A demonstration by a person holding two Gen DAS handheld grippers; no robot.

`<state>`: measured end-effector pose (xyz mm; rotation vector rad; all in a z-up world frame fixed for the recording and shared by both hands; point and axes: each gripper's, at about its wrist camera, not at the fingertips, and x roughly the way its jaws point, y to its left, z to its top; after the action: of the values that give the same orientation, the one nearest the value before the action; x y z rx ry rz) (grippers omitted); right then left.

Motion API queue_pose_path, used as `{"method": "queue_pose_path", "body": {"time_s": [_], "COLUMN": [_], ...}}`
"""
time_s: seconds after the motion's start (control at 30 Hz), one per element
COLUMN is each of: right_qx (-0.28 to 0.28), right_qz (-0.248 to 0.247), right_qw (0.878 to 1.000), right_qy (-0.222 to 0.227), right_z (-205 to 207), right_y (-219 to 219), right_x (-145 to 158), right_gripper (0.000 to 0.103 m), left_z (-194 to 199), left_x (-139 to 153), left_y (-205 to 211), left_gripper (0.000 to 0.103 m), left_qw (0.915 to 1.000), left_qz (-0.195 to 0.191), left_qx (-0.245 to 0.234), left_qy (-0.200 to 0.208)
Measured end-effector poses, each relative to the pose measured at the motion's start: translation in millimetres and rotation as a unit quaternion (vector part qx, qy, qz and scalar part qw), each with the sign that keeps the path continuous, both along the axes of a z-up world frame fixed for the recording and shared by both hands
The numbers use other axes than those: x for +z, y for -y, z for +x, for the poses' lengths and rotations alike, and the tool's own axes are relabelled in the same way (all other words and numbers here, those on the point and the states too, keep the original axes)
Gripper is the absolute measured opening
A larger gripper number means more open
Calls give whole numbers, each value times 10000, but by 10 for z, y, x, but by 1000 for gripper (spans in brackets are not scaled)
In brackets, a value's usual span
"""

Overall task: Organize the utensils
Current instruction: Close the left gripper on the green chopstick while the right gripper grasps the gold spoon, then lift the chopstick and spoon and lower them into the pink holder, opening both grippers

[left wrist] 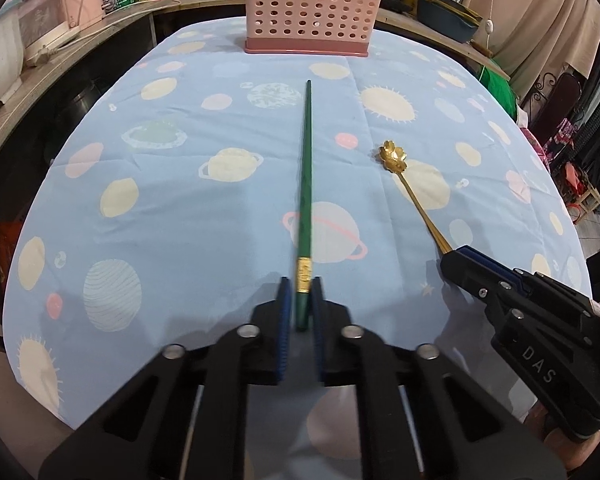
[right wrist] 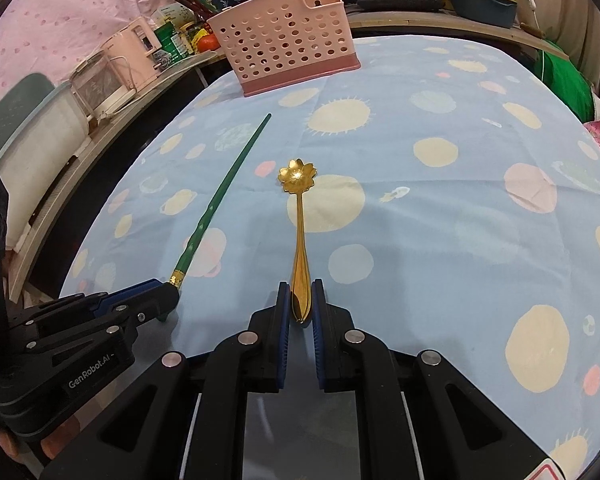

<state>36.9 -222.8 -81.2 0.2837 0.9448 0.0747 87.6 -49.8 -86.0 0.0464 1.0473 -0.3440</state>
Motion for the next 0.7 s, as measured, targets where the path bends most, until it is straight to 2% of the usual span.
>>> {"method": "queue_pose_path", "body": {"time_s": [0.23, 0.4, 0.5, 0.7], "right_qx": [-22, -108, -167, -268], "right_qz": [69, 120, 150, 157], "right_qw": [9998, 9990, 9982, 9970], "right_qy": [192, 428, 551, 705], "right_z": [-58, -57, -20, 67], "right_y": [25, 89, 144, 241], "right_x": [171, 377, 500, 656], "right_gripper": [10, 7, 2, 2], "left_z": [-44, -41, -8, 96], "left_x": [174, 437, 610, 908], "left_y": [-39, -79, -118, -197], "left_gripper": [7, 7, 7, 7], "left_qw": [9998, 9989, 9979, 9953], "left_qz": [-78, -226, -312, -436], "left_qx": [35, 113, 182, 321], "left_qy": [182, 404, 540, 797]}}
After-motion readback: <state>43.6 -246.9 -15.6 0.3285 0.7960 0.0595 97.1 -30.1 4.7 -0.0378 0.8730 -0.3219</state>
